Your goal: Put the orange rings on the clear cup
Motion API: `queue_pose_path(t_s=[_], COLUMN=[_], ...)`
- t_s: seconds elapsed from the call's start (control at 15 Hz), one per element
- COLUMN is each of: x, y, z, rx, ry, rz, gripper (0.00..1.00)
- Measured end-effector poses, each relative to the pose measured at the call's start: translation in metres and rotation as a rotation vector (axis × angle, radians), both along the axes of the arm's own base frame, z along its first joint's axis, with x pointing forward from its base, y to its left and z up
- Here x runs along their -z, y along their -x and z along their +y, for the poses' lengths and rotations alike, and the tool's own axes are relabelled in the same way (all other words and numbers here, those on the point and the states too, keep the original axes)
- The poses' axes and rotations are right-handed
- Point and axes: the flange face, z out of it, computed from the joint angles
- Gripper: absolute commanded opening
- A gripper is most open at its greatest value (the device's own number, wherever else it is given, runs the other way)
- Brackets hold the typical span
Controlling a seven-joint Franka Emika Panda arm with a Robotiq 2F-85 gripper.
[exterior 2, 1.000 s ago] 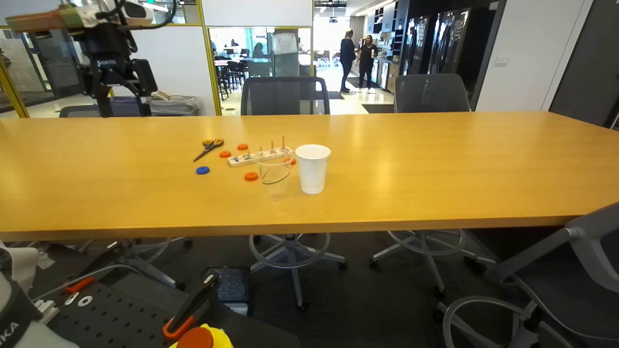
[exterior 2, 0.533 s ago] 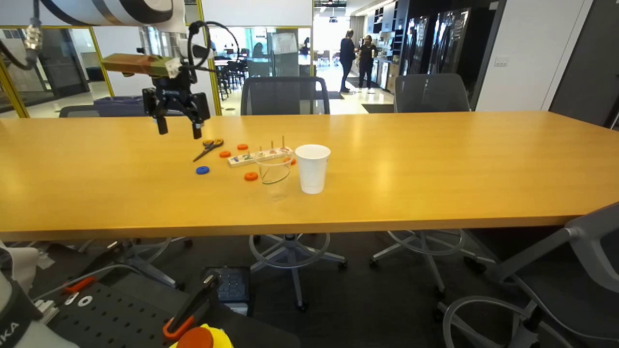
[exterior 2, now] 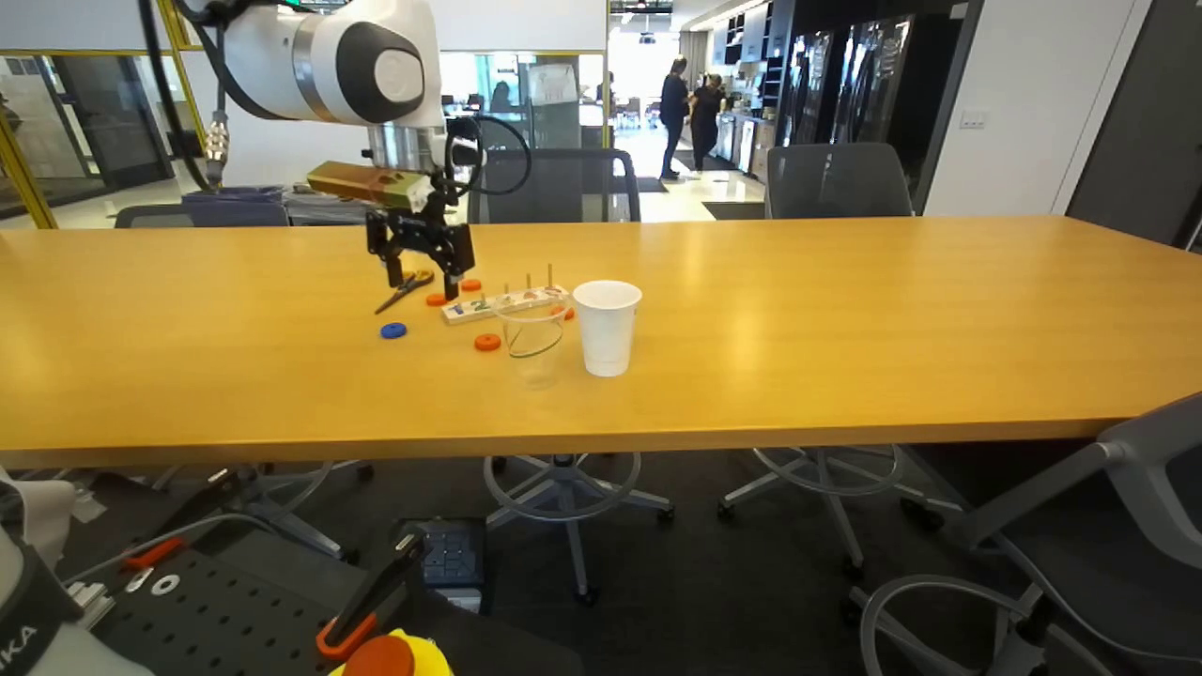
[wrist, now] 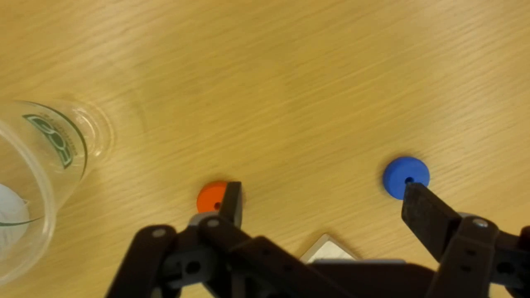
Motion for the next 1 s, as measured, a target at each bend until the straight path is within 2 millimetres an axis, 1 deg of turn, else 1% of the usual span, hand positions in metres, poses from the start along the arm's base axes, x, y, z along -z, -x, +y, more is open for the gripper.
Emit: queue_pose_path(t_s=[0.2,0.47,0.73,1.0], x=[0.016,0.031,0.046,0.061], y=[-0.012,-0.02,-0.026,-0.031], z=[-0.014,-0.031,-0.039,-0.042], rx=[0.045,0.113,0.174,0.216], ry=[0.001,0.005,0.007,0.01], rz=[0.007,0.006,0.007,0.022], gripper=[1.0,1.0,1.0,1.0])
